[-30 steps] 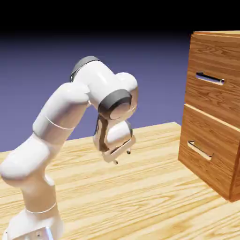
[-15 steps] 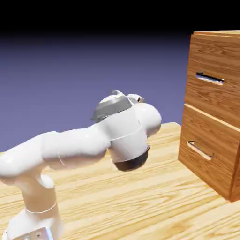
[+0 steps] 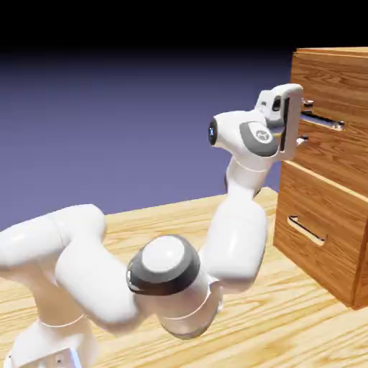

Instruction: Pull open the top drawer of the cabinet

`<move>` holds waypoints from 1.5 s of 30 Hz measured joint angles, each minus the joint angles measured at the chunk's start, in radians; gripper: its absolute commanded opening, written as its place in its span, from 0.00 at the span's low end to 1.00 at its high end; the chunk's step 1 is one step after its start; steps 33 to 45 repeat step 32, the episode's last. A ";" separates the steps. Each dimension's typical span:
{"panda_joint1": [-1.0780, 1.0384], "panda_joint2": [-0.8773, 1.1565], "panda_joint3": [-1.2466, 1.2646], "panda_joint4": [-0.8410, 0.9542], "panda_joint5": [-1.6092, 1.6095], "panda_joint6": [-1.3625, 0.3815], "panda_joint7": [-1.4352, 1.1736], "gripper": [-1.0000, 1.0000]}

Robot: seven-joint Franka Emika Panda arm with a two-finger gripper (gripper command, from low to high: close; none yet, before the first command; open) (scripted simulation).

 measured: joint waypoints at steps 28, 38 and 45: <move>-0.498 0.119 0.156 -0.749 0.202 -0.257 0.053 0.00; -0.540 0.121 0.181 -0.790 0.233 -0.255 0.063 1.00; -0.540 0.121 0.181 -0.790 0.233 -0.255 0.063 1.00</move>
